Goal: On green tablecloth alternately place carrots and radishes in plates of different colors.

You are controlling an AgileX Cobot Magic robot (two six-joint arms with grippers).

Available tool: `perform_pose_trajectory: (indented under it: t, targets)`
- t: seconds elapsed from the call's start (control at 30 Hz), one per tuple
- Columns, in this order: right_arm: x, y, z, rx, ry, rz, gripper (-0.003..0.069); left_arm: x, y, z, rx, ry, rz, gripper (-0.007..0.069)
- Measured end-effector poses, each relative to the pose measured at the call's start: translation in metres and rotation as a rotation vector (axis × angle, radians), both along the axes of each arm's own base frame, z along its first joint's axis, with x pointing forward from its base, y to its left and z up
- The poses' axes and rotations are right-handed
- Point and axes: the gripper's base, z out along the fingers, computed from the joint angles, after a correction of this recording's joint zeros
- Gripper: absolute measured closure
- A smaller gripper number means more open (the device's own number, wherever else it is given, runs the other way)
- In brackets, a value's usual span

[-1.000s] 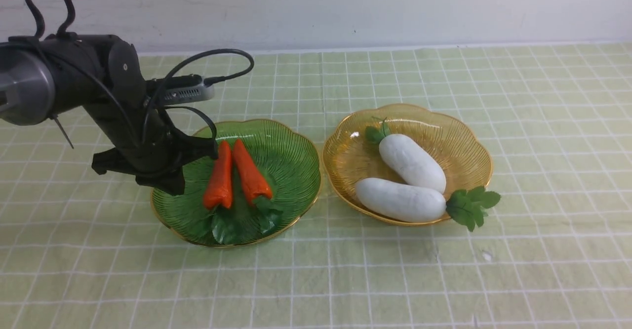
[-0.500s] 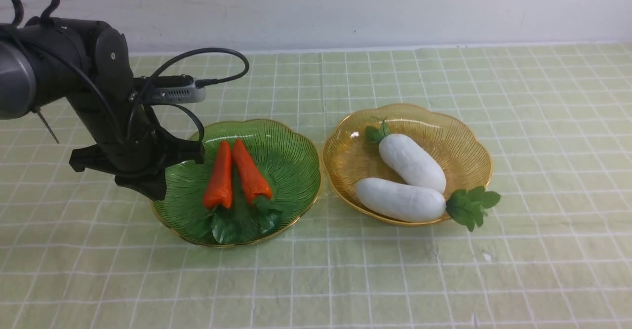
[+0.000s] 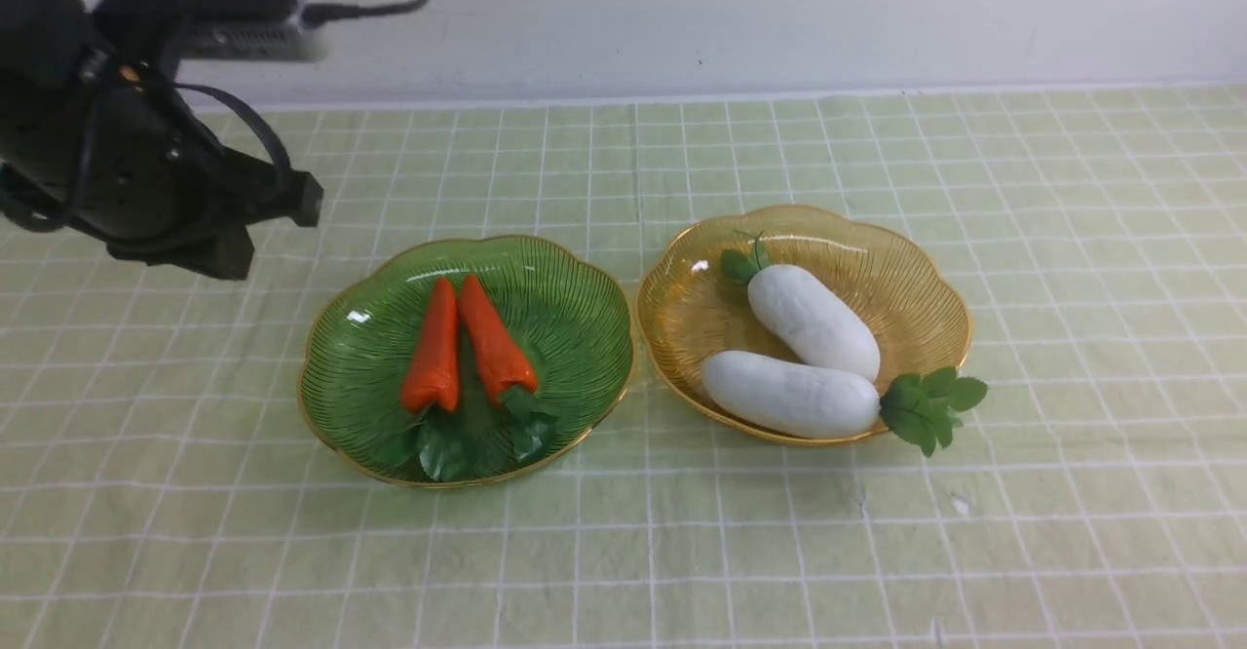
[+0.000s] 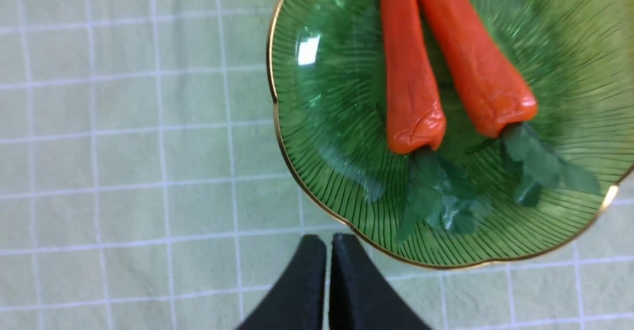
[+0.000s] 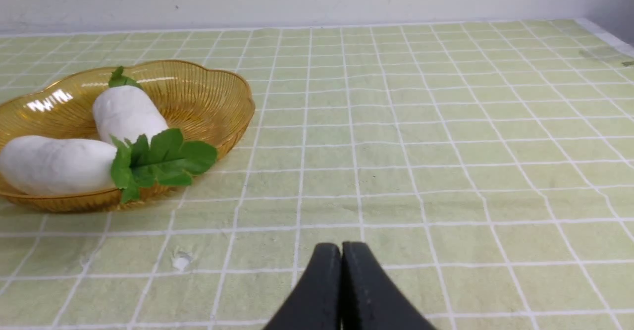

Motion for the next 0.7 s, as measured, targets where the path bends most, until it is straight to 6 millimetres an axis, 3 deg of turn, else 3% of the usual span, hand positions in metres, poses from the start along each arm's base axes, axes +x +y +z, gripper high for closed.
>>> perform_pose_trajectory:
  t: [0.07, 0.13, 0.33, 0.5, 0.67, 0.7]
  targets:
    - [0.000, -0.001, 0.000, 0.000, 0.000, -0.010, 0.0674, -0.018, 0.003, 0.019, -0.005, -0.048, 0.001, 0.0632]
    - [0.000, -0.001, 0.000, 0.000, 0.000, -0.012, 0.0674, -0.026, 0.004, 0.027, -0.006, -0.063, 0.000, 0.0632]
    - [0.000, -0.001, 0.000, 0.000, 0.004, -0.012, 0.0674, -0.085, 0.014, 0.056, -0.005, -0.131, 0.010, 0.0632]
    - [0.000, -0.001, 0.000, 0.000, 0.004, -0.012, 0.0674, -0.118, 0.018, 0.045, -0.013, -0.167, 0.006, 0.0632]
    - [0.000, -0.001, 0.000, 0.000, 0.005, -0.012, 0.0674, -0.167, 0.014, -0.001, -0.110, -0.253, -0.074, 0.0629]
    - [0.000, -0.001, 0.000, 0.000, 0.005, -0.012, 0.0674, -0.169, 0.014, 0.001, -0.122, -0.268, -0.074, 0.0628]
